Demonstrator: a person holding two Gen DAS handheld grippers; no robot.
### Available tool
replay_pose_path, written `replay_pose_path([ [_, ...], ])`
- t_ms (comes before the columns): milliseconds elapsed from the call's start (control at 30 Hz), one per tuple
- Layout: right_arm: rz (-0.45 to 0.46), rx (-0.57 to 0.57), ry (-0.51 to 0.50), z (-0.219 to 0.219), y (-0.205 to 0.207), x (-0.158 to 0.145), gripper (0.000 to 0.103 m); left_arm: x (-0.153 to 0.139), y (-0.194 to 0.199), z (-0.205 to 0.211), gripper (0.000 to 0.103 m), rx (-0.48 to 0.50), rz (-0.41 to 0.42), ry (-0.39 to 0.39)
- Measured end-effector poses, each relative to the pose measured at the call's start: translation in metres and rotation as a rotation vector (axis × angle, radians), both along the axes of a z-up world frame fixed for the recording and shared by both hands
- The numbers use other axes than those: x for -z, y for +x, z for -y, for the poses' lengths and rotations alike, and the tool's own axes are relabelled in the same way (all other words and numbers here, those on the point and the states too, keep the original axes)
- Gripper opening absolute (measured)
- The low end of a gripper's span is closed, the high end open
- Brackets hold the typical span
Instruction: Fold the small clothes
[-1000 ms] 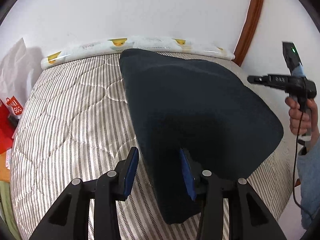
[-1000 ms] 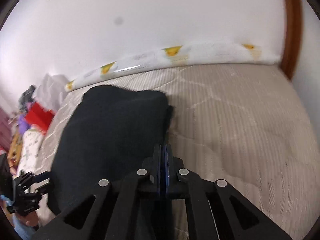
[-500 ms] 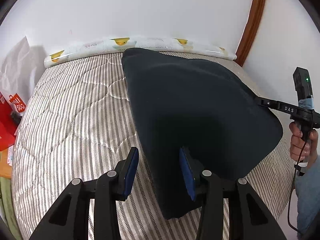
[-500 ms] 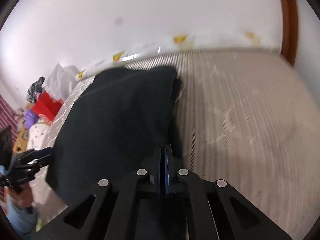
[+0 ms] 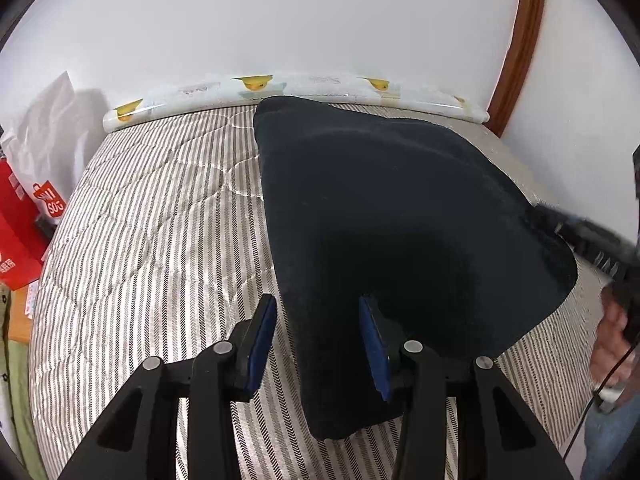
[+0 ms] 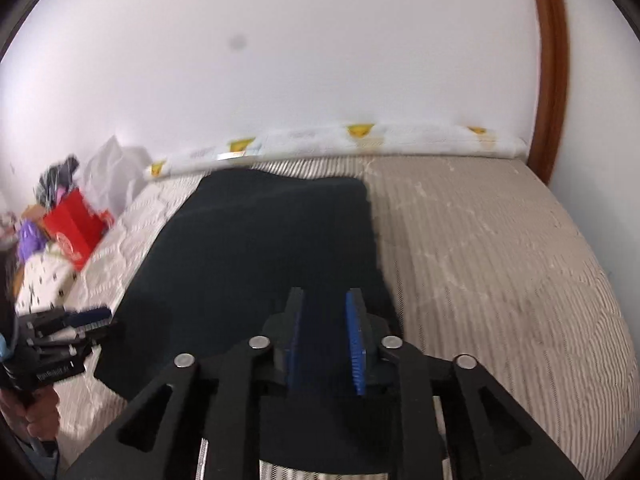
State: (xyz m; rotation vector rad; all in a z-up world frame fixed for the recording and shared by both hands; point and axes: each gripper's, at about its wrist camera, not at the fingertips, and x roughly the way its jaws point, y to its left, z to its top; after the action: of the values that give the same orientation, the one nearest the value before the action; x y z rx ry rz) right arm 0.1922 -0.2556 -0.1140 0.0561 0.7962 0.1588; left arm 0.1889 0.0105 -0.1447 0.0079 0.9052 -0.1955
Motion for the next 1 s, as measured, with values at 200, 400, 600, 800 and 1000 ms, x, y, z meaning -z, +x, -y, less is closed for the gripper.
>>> replay_pose_path([
  [200, -0.044, 0.053, -0.097, -0.005, -0.005, 0.025, 0.023, 0.0, -0.007, 0.0, 0.044, -0.015, 0.008, 0.015],
  [400, -0.039, 0.039, -0.049, -0.007, -0.017, 0.012, 0.023, 0.004, -0.018, 0.007, 0.044, 0.02, 0.019, 0.018],
  [600, -0.046, 0.063, -0.077, -0.014, -0.024, 0.016, 0.023, 0.007, -0.023, 0.002, 0.047, 0.017, 0.014, 0.0],
  [800, -0.063, 0.111, -0.09, -0.012, -0.028, 0.017, 0.026, 0.009, -0.025, -0.004, 0.052, 0.005, 0.01, -0.006],
  [1000, -0.065, 0.128, -0.145, -0.016, -0.035, 0.016, 0.027, 0.011, -0.033, -0.006, 0.053, 0.01, 0.011, -0.011],
])
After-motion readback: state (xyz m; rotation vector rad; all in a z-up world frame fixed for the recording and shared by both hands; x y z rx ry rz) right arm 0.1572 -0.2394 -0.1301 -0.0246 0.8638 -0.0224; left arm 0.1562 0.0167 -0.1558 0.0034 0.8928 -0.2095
